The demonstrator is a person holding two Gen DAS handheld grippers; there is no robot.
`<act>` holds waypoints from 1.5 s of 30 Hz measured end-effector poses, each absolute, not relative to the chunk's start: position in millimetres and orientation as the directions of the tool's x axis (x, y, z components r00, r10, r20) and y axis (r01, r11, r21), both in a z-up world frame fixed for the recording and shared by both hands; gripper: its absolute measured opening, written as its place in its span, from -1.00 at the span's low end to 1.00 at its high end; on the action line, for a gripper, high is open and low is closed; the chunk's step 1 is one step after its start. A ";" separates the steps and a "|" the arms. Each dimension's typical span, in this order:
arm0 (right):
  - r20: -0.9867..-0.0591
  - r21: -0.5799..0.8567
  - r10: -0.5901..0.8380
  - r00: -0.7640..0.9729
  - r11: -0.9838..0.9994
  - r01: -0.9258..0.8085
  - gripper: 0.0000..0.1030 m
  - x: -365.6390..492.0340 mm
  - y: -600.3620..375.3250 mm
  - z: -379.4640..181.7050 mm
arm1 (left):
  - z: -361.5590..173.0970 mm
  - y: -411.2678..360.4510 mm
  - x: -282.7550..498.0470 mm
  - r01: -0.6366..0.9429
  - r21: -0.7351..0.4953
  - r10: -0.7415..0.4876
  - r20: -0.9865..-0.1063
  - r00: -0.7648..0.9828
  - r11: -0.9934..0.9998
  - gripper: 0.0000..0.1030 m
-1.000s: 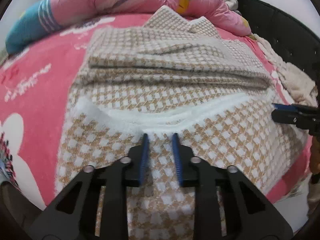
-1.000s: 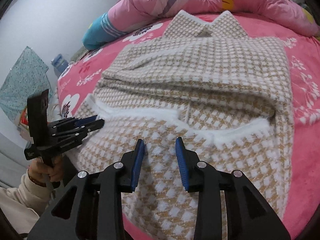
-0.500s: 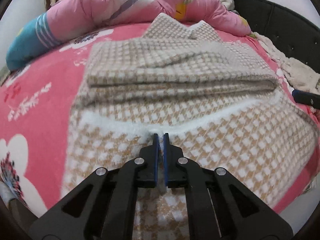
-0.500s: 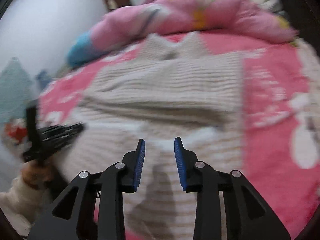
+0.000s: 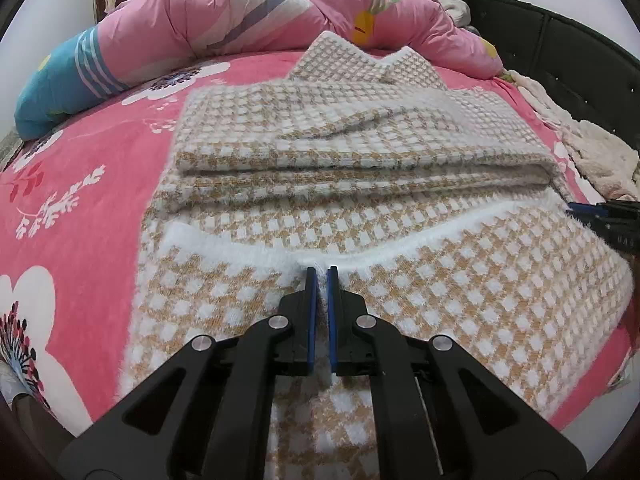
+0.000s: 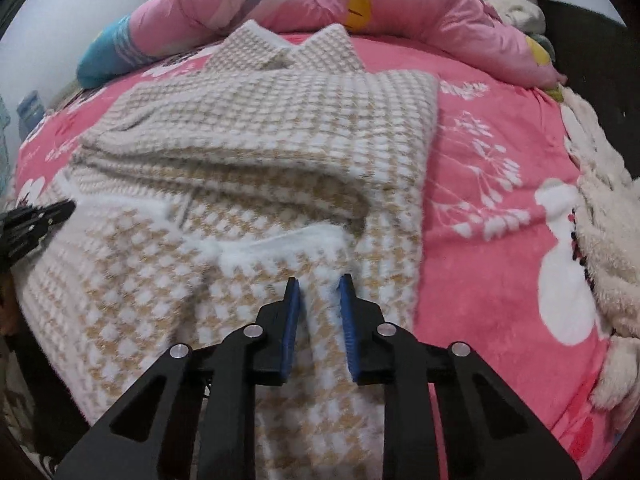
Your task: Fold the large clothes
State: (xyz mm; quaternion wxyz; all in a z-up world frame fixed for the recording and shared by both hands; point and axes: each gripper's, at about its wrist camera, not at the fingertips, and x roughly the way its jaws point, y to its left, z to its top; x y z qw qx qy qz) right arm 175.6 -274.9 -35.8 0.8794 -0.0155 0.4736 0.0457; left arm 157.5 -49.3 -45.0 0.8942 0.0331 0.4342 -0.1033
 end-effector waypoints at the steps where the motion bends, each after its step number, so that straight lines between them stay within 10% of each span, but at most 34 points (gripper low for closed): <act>1: -0.830 0.033 0.076 0.552 0.996 -0.088 -0.60 176.6 -279.4 -33.2 | -45.0 -49.6 157.6 0.214 -0.029 -0.155 -0.783 0.602 0.976 -0.91; 6: -0.852 0.088 0.130 0.508 0.990 -0.106 -0.48 188.6 -282.8 -39.8 | -45.6 -49.5 157.3 0.214 -0.028 -0.154 -0.783 0.602 0.977 -0.91; 8: -0.846 0.077 0.129 0.518 0.990 -0.121 -0.85 188.0 -277.4 -37.8 | -43.6 -50.0 157.8 0.212 -0.024 -0.149 -0.787 0.598 0.977 -0.92; 15: -0.661 0.175 0.138 0.738 0.984 -0.028 -0.86 149.1 -307.3 35.2 | -4.2 -55.2 169.7 0.234 -0.024 -0.177 -0.727 0.663 0.972 -0.92; 19: -0.751 0.127 0.061 0.657 0.990 0.053 -0.85 163.8 -313.6 -13.1 | -32.3 -67.7 190.6 0.246 -0.012 -0.164 -0.776 0.609 0.969 -0.91; 30: -0.660 0.152 0.177 0.730 0.983 -0.101 -0.21 139.7 -288.6 29.2 | -32.4 -41.1 187.0 0.217 -0.122 -0.231 -0.765 0.602 0.969 -0.77; 34: -0.701 0.235 0.401 0.590 0.911 -0.339 -0.18 149.5 -228.4 3.8 | -15.5 -21.8 161.7 0.238 -0.204 -0.311 -0.712 0.629 0.949 -0.77; 45: -0.777 0.238 0.387 0.496 0.911 -0.337 -0.04 175.3 -207.9 -33.3 | -37.9 34.0 168.4 0.042 -0.228 -0.208 -0.780 0.590 0.973 -0.94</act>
